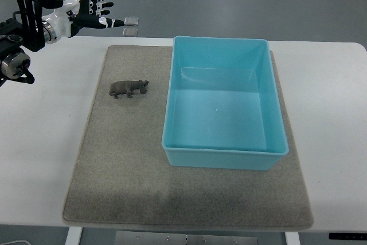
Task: Place brown hippo in blue box with left hand
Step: 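Swing the left hand out and lower it toward the brown hippo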
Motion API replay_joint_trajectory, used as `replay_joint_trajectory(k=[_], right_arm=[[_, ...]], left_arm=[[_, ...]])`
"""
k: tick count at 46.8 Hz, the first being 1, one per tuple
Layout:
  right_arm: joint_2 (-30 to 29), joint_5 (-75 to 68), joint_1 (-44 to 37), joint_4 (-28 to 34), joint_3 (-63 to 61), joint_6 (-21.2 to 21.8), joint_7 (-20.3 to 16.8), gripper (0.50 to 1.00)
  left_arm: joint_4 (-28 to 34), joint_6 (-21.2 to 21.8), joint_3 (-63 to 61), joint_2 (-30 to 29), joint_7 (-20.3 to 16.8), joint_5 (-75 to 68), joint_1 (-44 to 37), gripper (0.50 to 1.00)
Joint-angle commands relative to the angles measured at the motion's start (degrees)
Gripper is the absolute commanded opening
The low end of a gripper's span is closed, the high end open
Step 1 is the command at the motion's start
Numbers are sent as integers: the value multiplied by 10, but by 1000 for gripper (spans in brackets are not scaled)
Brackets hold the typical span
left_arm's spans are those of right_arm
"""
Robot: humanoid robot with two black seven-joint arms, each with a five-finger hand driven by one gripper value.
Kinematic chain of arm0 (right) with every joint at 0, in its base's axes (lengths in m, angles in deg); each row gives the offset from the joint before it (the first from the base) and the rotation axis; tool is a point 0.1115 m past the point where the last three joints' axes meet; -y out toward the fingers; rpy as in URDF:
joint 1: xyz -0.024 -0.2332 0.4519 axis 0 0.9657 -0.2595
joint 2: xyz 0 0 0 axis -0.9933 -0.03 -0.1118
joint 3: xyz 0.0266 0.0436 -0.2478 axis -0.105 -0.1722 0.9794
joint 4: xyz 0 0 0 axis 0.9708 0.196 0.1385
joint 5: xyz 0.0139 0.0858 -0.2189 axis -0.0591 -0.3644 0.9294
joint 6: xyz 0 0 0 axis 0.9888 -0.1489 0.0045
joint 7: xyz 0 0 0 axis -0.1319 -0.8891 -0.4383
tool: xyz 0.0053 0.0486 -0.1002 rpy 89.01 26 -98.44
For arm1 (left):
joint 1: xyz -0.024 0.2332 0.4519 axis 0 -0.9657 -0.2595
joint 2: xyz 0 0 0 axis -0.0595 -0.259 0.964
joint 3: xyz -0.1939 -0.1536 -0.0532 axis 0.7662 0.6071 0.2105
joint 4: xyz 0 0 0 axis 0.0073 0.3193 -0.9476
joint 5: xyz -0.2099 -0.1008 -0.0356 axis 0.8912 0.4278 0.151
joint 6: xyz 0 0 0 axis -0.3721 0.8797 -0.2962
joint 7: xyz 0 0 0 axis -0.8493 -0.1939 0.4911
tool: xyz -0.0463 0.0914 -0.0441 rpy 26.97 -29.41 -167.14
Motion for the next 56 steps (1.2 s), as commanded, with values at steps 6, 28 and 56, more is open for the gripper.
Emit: replay_joint_trajectory(k=[6,28,56], right_arm=[[0,0,0,0,0,0,-1,936],[0,0,0,0,0,0,0,936],[0,0,0,0,0,0,0,936]], left_arm=[[-54,-1,-105,-45,-1,-3,46,994],[-169,-25,-161,-96,-2,-262,92,994],[-161,-18,-171,-83,-1,-375,88,992]])
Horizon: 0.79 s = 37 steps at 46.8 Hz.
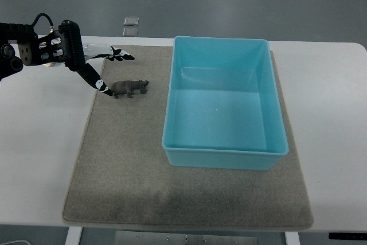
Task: Place brown hippo in blue box with left hand
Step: 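Swing the left hand out and lower it toward the brown hippo, then close the left hand's fingers around the brown hippo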
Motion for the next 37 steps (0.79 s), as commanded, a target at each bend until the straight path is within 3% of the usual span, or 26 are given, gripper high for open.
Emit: replay_joint_trajectory(k=[1,13,28,35,37], right_arm=[[0,-1,0,0,0,0,0,936],[0,0,0,0,0,0,-1,936],[0,-1,0,0,0,0,0,936],[0,-1,0,0,0,0,0,936],[0,-1,0,0,0,0,0,936]], left_arm=[[4,7,-1,5,0,0,-4,992],[43,16,-2,42,2,-2,-9,990],[44,20,-20,61,2,-50,-15,981],[44,44,-21,62,1,-50,-15,966],[44,44,-21,61,1,-50,-15,934]])
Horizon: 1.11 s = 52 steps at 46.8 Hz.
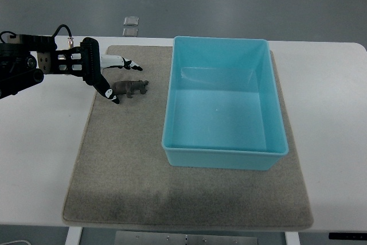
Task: Place brown hippo in blue box with left hand
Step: 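Close the left hand's fingers around the brown hippo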
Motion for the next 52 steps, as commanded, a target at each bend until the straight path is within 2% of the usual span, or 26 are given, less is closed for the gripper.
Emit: replay_joint_trajectory(k=[1,7,26,29,32,34,41,45,52], right_arm=[[0,0,0,0,0,0,-1,936],[0,-1,0,0,0,0,0,936],[0,0,0,0,0,0,0,936],[0,0,0,0,0,0,0,936],[0,-1,0,0,0,0,0,936],[0,-1,0,0,0,0,-1,936],[0,0,0,0,0,0,-1,936],[0,-1,0,0,0,0,0,936],[0,0,0,0,0,0,-1,936]], left_arm=[[0,4,0,1,0,0,0,930],[-3,3,0,1,0,-1,0,870],[-7,-2,-10,1,0,-2,1,864],[-8,-2,-18,1,0,-2,4,823],[-9,-1,-20,2,0,-2,5,814],[-9,0,-20,2,1,-2,5,767],[-7,3,-20,1,2,-1,7,551],[-6,4,-20,1,1,-1,10,501],[-6,4,-20,1,1,-1,14,500]])
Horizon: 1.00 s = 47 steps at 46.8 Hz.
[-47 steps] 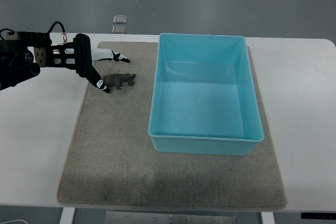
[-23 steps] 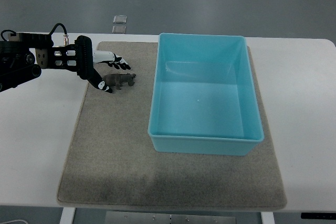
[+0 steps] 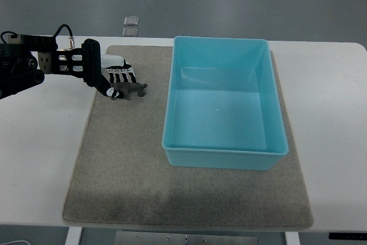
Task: Place brown hippo in blue box with left hand
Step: 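Close the left hand's fingers around the brown hippo, then lift the hippo with the left hand and carry it over the blue box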
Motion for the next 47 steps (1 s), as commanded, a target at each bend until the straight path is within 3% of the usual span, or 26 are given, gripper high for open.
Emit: replay_joint_trajectory(k=[1,15,24,47], right_arm=[[0,0,0,0,0,0,0,936],[0,0,0,0,0,0,0,936],[0,0,0,0,0,0,0,936],[0,0,0,0,0,0,0,936]], left_arm=[[1,1,0,0,0,0,2,500],[2,4,6,0,0,1,19,500],[1,39,25,2,-1,4,32,500],[2,50,80,60,-1,5,63,500]])
